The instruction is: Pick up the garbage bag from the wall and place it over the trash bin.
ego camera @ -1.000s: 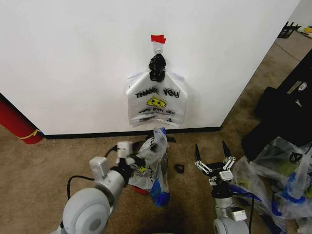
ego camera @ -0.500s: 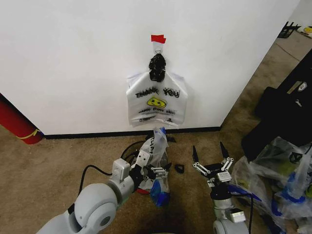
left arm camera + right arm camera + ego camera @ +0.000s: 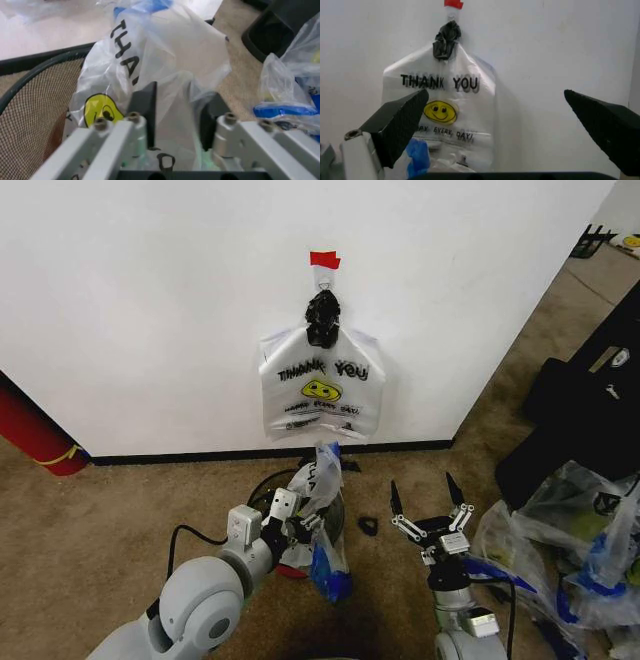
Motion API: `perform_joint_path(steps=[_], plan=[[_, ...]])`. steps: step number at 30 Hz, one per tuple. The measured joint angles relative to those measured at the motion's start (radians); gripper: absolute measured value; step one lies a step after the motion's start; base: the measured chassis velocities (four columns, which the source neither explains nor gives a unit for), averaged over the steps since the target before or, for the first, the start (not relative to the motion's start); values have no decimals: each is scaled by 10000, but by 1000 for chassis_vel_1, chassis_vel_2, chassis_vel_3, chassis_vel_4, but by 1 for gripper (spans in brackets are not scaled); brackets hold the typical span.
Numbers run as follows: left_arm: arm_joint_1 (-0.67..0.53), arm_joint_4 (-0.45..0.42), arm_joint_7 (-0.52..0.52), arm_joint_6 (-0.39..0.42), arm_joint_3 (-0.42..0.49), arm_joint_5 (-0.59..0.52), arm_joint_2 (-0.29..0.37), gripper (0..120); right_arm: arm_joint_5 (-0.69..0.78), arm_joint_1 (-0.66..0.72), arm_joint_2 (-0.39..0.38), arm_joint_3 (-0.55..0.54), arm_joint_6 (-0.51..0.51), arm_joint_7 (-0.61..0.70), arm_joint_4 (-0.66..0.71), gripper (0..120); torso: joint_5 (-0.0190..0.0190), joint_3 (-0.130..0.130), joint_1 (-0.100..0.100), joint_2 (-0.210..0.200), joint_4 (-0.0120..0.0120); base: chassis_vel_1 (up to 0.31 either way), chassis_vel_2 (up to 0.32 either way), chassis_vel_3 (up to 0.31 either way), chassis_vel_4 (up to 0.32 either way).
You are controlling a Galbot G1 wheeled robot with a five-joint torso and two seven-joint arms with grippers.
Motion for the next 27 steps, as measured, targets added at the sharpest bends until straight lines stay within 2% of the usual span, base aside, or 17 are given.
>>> perform_joint_path(steps=[2, 4, 7, 9, 15, 20, 27], plan=[[47, 60, -66, 0, -20, 0, -42, 18, 0, 3, -10, 3, 10, 2, -39, 100, -1, 0, 0, 0, 0, 0, 0, 0, 0], [145, 298, -234, -1, -40, 63, -122, 7, 5, 23, -26, 14, 41, 8, -125, 100, 0, 0, 0, 0, 0, 0, 0, 0, 0], [222, 597, -337, -49, -45, 245, -215, 0, 23, 58, -32, 13, 60, 11, -253, 100, 1, 0, 0, 0, 0, 0, 0, 0, 0], [325, 1076, -414, -228, -49, 547, -380, 0, 74, 88, -33, -36, 56, 19, -378, 100, -1, 0, 0, 0, 0, 0, 0, 0, 0], [533, 1551, -578, -547, -224, 866, -673, 0, 187, 128, -71, -211, -68, -17, -581, 100, -1, 0, 0, 0, -1, 0, 0, 0, 0], [798, 1345, -608, -681, -389, 1070, -593, 0, 397, 190, -244, -412, -377, -423, -770, 100, 1, 0, 0, 0, 1, 0, 0, 0, 0], [998, 939, -654, -685, -676, 1205, -313, 0, 480, 516, -739, -868, -1393, -543, -738, 100, 0, 0, 0, 0, 1, 0, 0, 0, 0]])
